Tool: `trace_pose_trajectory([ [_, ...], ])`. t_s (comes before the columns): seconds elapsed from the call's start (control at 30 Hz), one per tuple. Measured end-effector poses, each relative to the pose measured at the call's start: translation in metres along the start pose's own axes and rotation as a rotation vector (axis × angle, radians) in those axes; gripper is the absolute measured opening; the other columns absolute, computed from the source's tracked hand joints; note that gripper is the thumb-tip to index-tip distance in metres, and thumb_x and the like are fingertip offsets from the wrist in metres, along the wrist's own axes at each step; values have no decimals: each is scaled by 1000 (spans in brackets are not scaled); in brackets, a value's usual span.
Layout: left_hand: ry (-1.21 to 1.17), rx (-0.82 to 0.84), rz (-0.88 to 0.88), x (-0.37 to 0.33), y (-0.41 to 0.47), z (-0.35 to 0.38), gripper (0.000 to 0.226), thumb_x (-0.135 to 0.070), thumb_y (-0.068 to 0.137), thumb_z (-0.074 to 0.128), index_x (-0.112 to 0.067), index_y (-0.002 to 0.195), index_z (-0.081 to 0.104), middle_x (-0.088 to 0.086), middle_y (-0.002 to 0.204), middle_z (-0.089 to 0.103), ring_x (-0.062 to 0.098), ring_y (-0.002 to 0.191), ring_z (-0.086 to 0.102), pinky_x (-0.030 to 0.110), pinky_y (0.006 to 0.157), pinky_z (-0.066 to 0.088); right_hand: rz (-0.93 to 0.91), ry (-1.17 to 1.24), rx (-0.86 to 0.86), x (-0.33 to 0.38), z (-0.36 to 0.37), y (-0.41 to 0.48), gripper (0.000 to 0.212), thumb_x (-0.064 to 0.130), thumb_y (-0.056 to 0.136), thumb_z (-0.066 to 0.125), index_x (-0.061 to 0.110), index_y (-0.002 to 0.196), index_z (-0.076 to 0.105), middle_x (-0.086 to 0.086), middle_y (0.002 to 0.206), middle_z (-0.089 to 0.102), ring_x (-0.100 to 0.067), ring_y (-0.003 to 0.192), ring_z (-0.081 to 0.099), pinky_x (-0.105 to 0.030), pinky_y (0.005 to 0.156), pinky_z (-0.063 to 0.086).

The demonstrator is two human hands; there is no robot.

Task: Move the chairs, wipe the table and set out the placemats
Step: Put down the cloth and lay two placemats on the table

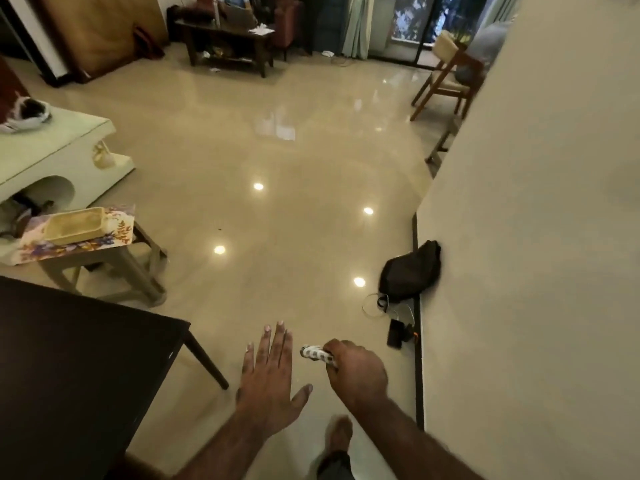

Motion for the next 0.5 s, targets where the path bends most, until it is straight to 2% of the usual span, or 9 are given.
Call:
trace_pose_trajectory([
  [0.1,11,-28,-51,22,59,-11,114,-80,90,47,-5,172,21,13,184,2,39,168,11,59,128,5,-71,3,8,-6,12,74,18,35,98,65,34,115,73,7,98,76,-21,78,72,-36,68,59],
  [0.2,-15,-32,-177,46,103,-30,116,-81,91,45,-5,173,15,11,183,-9,38,169,2,55,129,-9,-159,2,-30,-1,12,140,18,34,82,80,36,100,76,10,82,74,-17,61,68,-30,53,53],
  [0.27,-32,-86,-269,67,129,-53,118,-82,96,37,-6,171,-12,7,177,-34,34,166,-23,52,126,-23,-223,-19,-20,13,13,187,25,35,69,87,38,90,74,12,72,70,-14,52,64,-28,45,48],
  [0.33,-75,-61,-371,90,146,-67,115,-83,98,28,-10,165,-29,4,168,-49,31,159,-39,53,125,-26,-327,-30,-35,36,11,228,29,35,64,90,38,87,74,12,71,70,-14,50,64,-27,43,48],
  [0.43,-138,-65,-477,127,169,-76,115,-84,96,28,-11,168,-22,8,171,-42,35,162,-32,57,131,-14,-458,-15,-20,75,14,282,25,36,65,86,37,87,74,11,71,71,-13,50,64,-27,43,49],
  [0.5,-128,-65,-522,157,183,-79,117,-86,91,37,-10,174,2,12,180,-21,40,167,-10,57,132,-2,-526,36,-24,104,14,315,21,37,67,80,37,86,73,11,70,70,-12,49,63,-27,43,47],
])
Point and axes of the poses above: each hand's wrist, its own y-axis towards the middle knuckle, its own z-axis out of the palm, x = y × z, the point moved 9 cm from there along y, towards the middle knuckle
